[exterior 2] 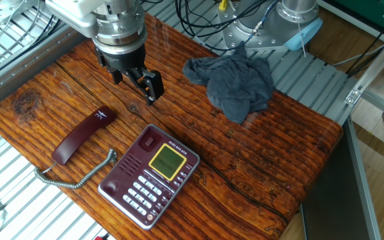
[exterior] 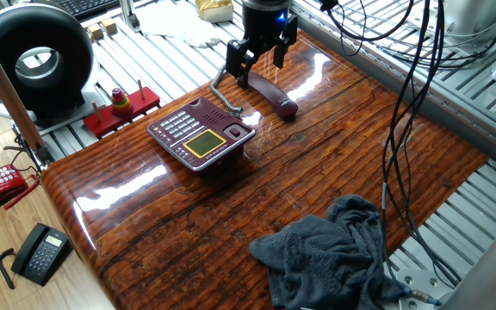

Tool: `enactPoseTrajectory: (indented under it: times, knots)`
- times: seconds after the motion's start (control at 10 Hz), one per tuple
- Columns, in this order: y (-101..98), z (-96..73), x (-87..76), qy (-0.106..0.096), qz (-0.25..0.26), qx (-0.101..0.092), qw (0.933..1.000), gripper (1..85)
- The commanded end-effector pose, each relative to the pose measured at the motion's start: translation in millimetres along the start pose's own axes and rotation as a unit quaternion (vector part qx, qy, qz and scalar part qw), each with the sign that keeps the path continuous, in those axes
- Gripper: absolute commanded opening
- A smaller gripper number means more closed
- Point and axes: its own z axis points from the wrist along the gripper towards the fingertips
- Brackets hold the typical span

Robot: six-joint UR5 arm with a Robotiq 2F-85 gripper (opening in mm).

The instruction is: Place the handset of the telephone on the corresponding phone cradle

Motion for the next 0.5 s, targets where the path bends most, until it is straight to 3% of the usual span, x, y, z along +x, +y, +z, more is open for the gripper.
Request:
enactPoseTrajectory:
  times: [0.0,0.1,0.4]
  knots:
    - [-39.4,-4.7,-26.0,-0.053,0.036,0.079,0.9948,84.0]
    - [-38.3,-3.5,-25.7,-0.054,0.038,0.082,0.9944,1.0]
    - [-26.6,4.7,-30.7,-0.064,0.045,0.086,0.9932,1.0]
